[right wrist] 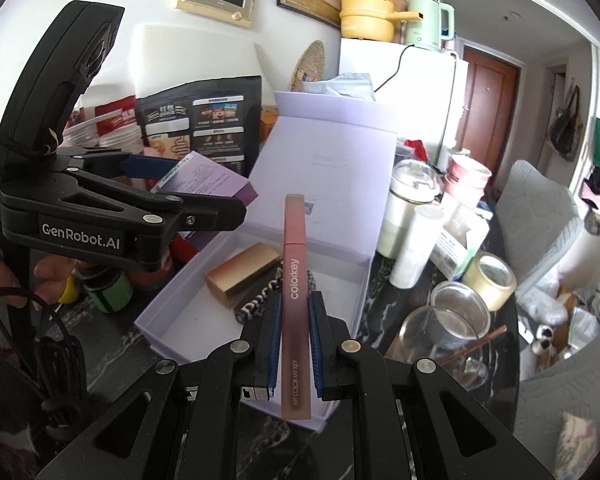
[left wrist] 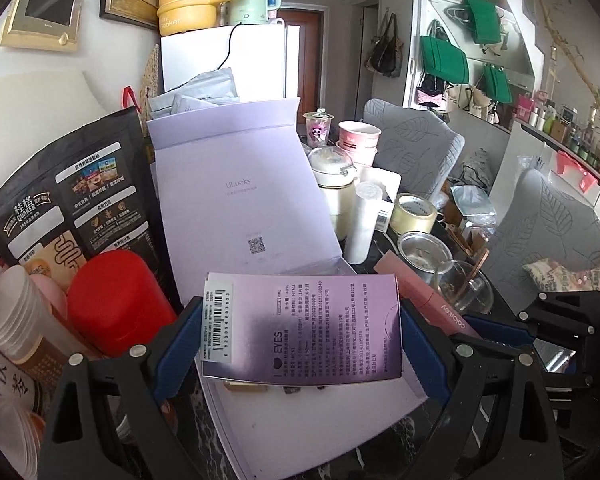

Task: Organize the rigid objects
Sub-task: 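Carry the purple card box and pink lipstick with both tools toward the white box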

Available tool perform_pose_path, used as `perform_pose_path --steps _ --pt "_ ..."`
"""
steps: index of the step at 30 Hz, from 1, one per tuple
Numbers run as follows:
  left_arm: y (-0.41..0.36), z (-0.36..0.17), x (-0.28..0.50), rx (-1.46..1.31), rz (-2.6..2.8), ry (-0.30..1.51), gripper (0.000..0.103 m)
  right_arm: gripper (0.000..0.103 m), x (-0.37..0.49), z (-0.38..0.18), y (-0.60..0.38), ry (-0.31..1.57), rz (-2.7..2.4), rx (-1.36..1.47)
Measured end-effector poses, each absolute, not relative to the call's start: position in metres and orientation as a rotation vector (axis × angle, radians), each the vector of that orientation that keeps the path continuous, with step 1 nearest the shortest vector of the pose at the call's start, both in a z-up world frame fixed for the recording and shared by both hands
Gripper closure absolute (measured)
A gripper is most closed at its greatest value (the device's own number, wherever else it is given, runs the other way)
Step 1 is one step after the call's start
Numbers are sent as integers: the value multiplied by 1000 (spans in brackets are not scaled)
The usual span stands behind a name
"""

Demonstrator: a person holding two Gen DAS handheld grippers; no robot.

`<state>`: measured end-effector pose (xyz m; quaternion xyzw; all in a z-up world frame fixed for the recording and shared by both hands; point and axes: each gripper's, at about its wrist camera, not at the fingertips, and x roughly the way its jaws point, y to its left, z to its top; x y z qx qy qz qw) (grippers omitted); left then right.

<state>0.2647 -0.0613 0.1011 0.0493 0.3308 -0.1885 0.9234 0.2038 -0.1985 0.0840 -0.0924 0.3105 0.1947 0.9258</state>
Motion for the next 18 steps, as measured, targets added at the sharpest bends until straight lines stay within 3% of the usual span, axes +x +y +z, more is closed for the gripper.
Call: perform_pose_path --steps 18 --pt "-54 84 310 86 -261 678 10 90 256 78 -193 640 366 -135"
